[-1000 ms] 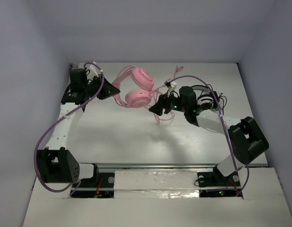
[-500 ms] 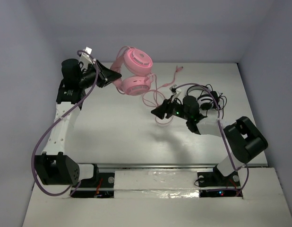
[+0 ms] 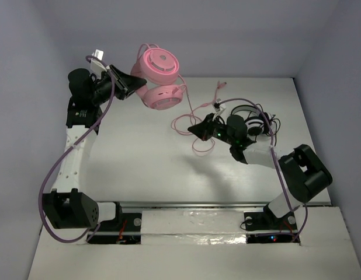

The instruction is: Wrap the headphones

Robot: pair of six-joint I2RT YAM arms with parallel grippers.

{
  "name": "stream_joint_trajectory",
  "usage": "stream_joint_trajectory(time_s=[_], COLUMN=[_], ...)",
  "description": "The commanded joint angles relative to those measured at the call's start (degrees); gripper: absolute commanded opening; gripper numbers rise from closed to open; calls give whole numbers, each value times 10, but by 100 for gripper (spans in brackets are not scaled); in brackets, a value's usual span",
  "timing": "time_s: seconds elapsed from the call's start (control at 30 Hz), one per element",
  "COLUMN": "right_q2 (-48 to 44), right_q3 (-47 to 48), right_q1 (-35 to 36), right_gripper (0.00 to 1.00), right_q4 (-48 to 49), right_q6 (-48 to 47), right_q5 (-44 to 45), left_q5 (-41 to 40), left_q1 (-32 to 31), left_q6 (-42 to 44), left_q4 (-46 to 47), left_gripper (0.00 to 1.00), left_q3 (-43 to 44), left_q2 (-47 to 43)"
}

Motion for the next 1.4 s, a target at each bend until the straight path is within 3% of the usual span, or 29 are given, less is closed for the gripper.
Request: stream_joint_trajectory(time_s=[0.0, 0.17, 0.27, 0.4, 0.6, 0.8, 1.03, 1.37], right_q2=[-27, -39, -37, -58, -57, 7, -9, 54], right_q3=[38, 155, 185, 206, 276, 403, 467, 568], right_q1=[19, 68, 96, 143, 239, 308, 313, 313], right_gripper=[0, 0, 0, 0, 0, 0, 0, 0], right_q4=[-71, -362, -468, -545, -662, -787, -837, -944], right_q6=[26, 15, -3, -8, -44, -96, -135, -214], right_q5=[64, 150, 201, 261, 281, 253, 239, 299], left_q5=[-56, -175, -261, -336, -437, -461, -472, -357], left_q1=[-8, -8, -8, -8, -8, -15, -27, -79], left_q6=[-45, -30, -14, -22, 14, 58, 173, 341], left_q4=[55, 44, 30, 36, 0, -19, -90, -192], left_gripper=[0, 0, 0, 0, 0, 0, 0, 0], left_q3=[15, -78, -136, -213, -253, -269, -272, -235], left_q2=[-28, -49, -78, -128, -163, -151, -134, -62])
